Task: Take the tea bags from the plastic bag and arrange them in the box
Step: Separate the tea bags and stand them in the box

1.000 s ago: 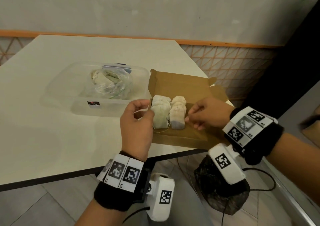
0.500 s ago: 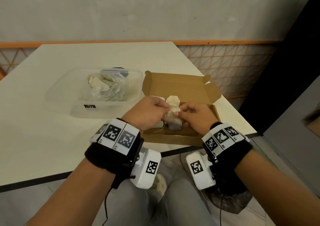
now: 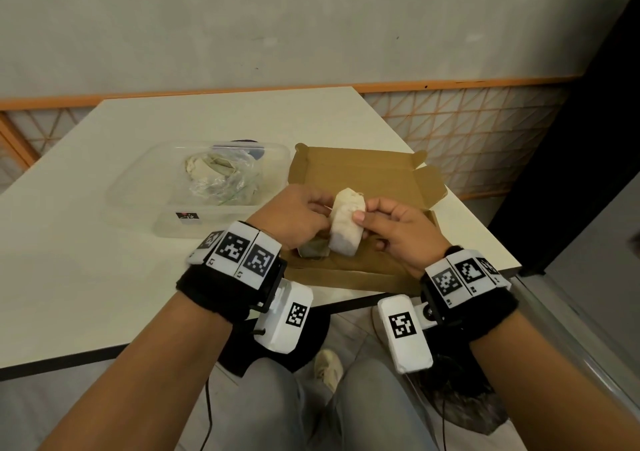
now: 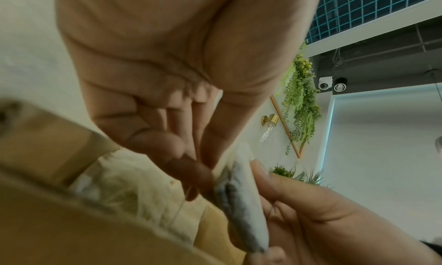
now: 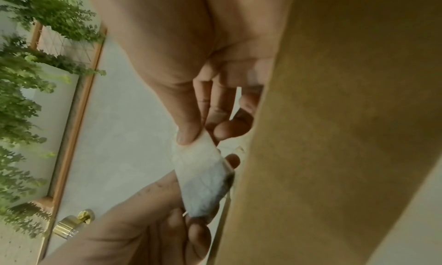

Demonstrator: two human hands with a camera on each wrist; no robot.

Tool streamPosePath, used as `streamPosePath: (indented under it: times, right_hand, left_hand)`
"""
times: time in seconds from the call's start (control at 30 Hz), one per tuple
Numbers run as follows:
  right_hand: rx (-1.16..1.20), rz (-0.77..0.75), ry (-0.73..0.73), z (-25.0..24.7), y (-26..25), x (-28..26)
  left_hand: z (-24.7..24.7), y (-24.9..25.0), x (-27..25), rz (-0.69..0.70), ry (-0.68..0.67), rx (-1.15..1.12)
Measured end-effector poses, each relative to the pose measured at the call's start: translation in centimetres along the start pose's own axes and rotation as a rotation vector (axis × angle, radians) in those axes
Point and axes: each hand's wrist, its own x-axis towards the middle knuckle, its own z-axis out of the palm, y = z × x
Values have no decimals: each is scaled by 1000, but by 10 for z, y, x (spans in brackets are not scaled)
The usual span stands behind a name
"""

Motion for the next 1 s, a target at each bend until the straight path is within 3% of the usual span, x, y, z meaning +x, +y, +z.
streamPosePath:
  times: [0.13,0.43,0.53,0.83,1.0]
  right_hand:
    - [-6,-25,67,-2,3,2]
    - [19,-45,253,-4,5,3]
    - [31,-34,262,-4,6,2]
    - [-27,-43,213,-4,8,2]
    - [-85,-69,227,-3,5,-1]
  left_hand:
    - [1,-1,-1,-11,29,4]
    - [10,-2,-3,-97,-9,-332]
    - [11,-1,-4,-119,-40,-400]
    - [14,-1,-2,-122,36,-449]
    - [16,-1,0,-88,39,-334]
